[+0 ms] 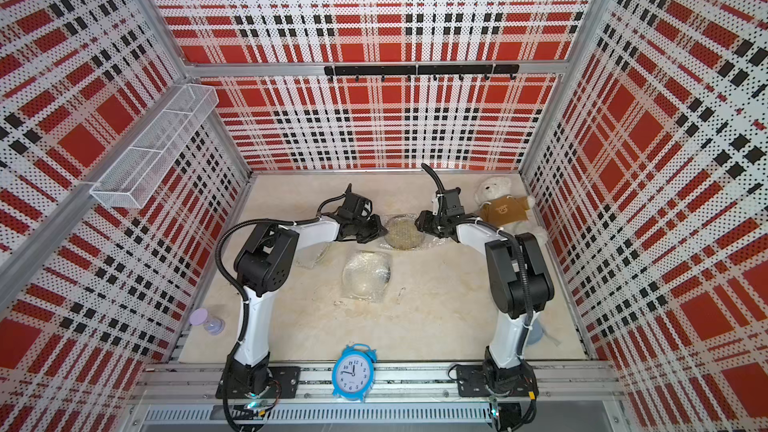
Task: Unpack dinner plates from bubble wrap
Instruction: Unwrap the bubble wrap at the center of the board.
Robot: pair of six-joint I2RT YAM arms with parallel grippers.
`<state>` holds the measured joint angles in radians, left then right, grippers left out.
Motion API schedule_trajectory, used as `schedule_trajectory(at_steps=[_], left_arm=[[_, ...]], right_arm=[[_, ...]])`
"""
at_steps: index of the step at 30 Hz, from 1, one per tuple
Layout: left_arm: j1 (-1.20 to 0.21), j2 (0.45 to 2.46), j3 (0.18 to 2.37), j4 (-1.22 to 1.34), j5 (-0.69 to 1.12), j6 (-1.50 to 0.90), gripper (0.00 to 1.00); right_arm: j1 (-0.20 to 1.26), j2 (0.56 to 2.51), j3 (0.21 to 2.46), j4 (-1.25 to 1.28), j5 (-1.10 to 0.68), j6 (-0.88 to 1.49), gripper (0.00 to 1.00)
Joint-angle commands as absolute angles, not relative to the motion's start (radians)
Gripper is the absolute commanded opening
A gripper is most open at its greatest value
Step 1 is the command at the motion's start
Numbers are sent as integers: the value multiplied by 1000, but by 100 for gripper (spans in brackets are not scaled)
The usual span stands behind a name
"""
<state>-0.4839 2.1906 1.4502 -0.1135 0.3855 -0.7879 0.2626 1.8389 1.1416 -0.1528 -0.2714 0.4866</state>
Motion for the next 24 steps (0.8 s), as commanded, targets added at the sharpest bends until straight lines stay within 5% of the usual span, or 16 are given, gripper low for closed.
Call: schedule_trajectory(at_steps=[1, 24], left_arm=[[-486, 2180, 1482, -131, 374, -798, 0], [-489, 2217, 1522, -115, 454, -739, 0]], right_arm=[[245, 1834, 1105, -99, -264, 487, 54], [189, 1766, 1001, -20, -276, 469, 54]])
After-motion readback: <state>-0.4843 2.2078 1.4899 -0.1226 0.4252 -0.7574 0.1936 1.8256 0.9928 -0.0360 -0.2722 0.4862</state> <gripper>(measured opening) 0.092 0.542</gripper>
